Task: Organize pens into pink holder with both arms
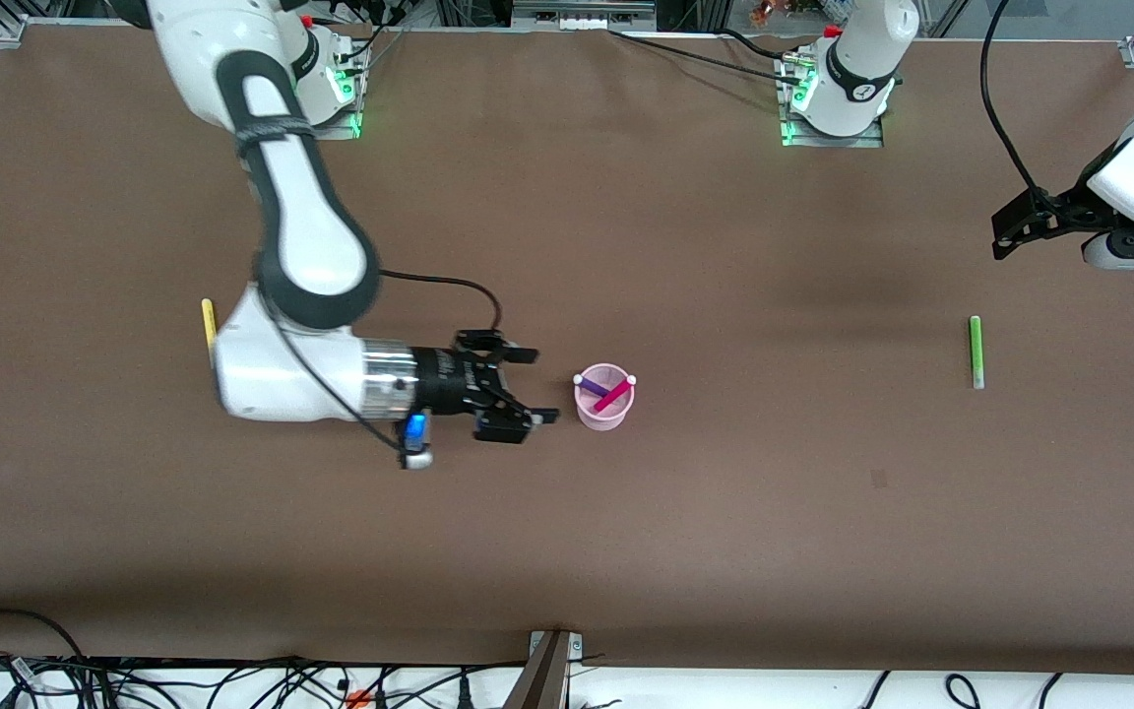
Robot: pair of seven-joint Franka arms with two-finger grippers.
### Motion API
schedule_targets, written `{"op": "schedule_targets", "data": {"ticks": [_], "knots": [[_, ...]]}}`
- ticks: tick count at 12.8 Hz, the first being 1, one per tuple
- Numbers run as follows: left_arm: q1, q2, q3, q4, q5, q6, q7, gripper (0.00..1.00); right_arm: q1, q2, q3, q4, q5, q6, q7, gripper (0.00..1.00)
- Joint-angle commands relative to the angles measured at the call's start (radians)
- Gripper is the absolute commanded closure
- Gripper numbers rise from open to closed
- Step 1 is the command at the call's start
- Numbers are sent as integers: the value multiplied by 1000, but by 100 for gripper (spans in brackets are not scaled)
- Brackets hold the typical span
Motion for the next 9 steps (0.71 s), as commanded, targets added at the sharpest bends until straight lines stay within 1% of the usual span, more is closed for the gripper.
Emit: {"op": "schedule_targets", "data": {"ticks": [1,2,3,4,5,6,8,9], "knots": [[6,-14,-16,-4,26,0,-11,0,0,-135,-107,-69,-127,-166,-55,0],[3,-14,-16,-4,26,0,-11,0,0,-188,-117,-69,-254,-201,-66,0],[3,-12,-16,-4,26,0,-11,0,3,-239,-111,-70,-394,-221,-101,0],[3,-12,-16,-4,26,0,-11,0,4,-273,-111,-72,-486,-260,-154,0],[3,-11,-16,-2,26,0,-11,0,4,-313,-114,-85,-556,-304,-218,0],[3,-11,-16,-2,26,0,-11,0,4,-362,-117,-122,-629,-332,-304,0],[2,-9,-16,-2,26,1,-11,0,-8,-490,-106,-229,-822,-334,-519,0],[2,-8,-16,3,26,1,-11,0,-28,-546,-103,-271,-902,-337,-623,0]]}}
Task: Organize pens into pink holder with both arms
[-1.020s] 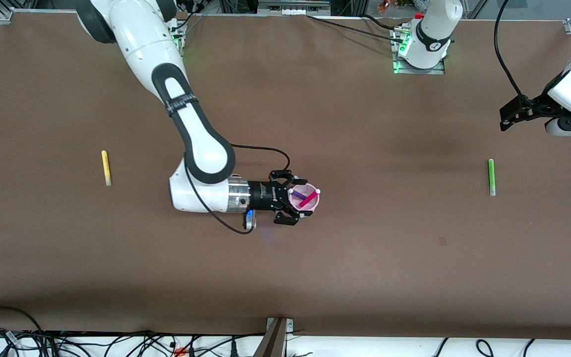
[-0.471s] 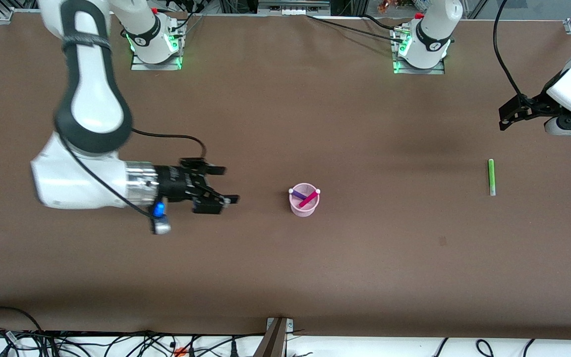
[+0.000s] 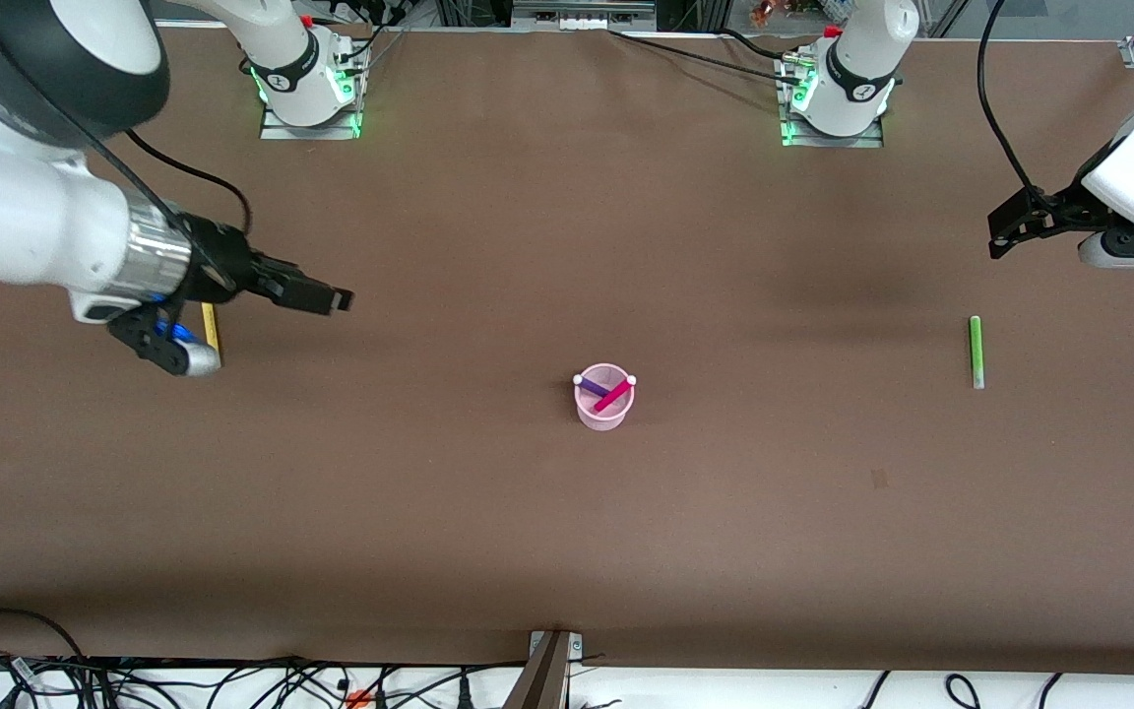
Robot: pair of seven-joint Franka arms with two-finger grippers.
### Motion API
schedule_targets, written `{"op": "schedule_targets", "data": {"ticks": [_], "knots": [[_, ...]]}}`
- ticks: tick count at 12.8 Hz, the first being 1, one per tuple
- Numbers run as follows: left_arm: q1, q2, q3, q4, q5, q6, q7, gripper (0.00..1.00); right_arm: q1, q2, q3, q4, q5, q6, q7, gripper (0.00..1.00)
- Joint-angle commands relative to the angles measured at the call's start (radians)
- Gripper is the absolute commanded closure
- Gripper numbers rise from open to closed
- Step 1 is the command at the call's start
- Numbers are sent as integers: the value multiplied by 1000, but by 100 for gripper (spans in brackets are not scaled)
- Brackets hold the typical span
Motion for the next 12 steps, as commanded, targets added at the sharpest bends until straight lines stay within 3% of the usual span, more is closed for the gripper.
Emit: {"op": "schedule_targets", "data": {"ticks": [1,3,5,7,12], "knots": [[2,-4,-9,9,26,-3,-11,0,-44,-191,31,-184,-192,10,-254,0],[2,1,-9,12,26,0,-11,0,-193,-285,173,-255,-347,17,-364,0],[2,1,-9,12,26,-3,-11,0,-242,-331,238,-286,-427,13,-366,0],[1,9,-10,24,26,1,-11,0,-243,-358,238,-298,-429,16,-369,0],[1,12,-16,28,26,0,-12,0,-240,-321,234,-248,-436,19,-427,0]]}}
